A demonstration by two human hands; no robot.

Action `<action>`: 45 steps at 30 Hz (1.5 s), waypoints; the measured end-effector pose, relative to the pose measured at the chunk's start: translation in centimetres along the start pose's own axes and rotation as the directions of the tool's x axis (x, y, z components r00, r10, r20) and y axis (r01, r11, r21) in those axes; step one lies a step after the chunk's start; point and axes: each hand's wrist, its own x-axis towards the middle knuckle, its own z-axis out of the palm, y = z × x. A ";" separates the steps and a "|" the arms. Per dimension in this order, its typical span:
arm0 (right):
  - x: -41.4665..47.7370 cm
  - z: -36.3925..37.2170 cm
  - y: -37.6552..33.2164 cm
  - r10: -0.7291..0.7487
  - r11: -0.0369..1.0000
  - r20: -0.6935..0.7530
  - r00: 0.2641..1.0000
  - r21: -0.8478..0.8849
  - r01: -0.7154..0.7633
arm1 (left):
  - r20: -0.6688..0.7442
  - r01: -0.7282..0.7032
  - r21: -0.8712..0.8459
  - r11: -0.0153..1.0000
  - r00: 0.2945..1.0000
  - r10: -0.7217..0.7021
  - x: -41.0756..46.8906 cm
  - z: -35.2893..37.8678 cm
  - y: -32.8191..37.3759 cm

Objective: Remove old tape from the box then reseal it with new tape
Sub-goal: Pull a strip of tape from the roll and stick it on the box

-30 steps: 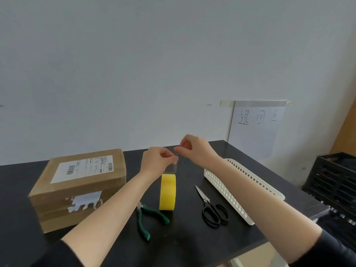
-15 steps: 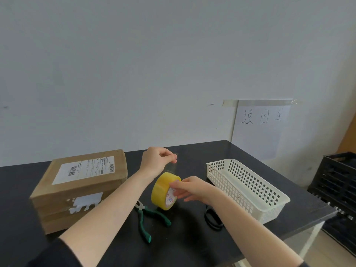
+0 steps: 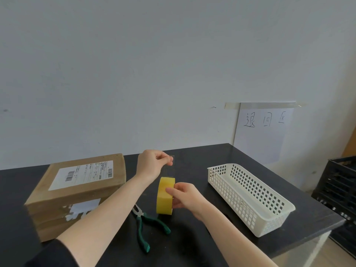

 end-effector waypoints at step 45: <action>-3.6 -3.4 -1.1 -0.047 0.868 -0.066 0.997 -0.497 0.008 | 0.190 0.088 -0.130 0.988 0.980 -0.062 2.6 -2.5 3.4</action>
